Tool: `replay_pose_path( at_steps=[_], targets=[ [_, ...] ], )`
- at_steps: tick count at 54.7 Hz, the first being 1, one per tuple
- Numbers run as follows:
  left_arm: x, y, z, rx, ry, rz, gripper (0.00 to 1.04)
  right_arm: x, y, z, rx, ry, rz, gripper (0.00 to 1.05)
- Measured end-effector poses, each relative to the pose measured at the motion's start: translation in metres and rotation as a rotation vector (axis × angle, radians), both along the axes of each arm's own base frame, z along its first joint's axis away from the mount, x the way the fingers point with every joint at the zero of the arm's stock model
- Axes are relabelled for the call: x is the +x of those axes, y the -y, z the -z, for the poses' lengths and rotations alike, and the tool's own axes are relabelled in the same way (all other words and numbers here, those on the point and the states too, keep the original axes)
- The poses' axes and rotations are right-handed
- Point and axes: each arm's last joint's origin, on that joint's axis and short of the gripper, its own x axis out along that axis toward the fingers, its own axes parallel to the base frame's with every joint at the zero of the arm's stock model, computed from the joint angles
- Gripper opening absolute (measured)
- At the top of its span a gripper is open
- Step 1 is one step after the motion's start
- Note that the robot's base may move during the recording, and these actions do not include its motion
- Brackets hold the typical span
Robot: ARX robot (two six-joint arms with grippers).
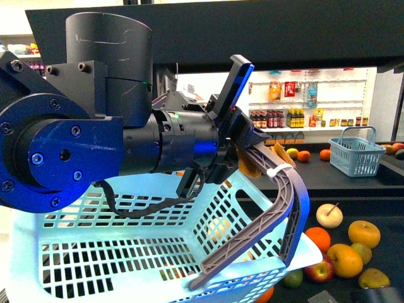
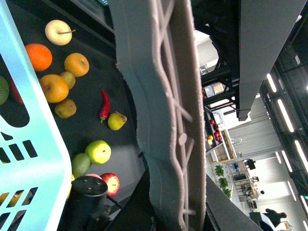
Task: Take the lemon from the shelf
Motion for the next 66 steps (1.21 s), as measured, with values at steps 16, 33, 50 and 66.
replay_pose_path(
  at_steps=[16, 33, 50, 66],
  targets=[
    [0.000, 0.000, 0.000, 0.000, 0.000, 0.000, 0.11, -0.040, 0.051, -0.072, 0.029, 0.090, 0.086, 0.66],
    [0.000, 0.000, 0.000, 0.000, 0.000, 0.000, 0.11, -0.044, 0.076, -0.178, 0.196, 0.280, 0.180, 0.66],
    [0.000, 0.000, 0.000, 0.000, 0.000, -0.001, 0.11, -0.021, 0.035, -0.249, 0.463, 0.347, 0.162, 0.66],
    [0.000, 0.000, 0.000, 0.000, 0.000, 0.000, 0.11, -0.015, -0.023, -0.261, 0.637, 0.275, 0.118, 0.66]
  ],
)
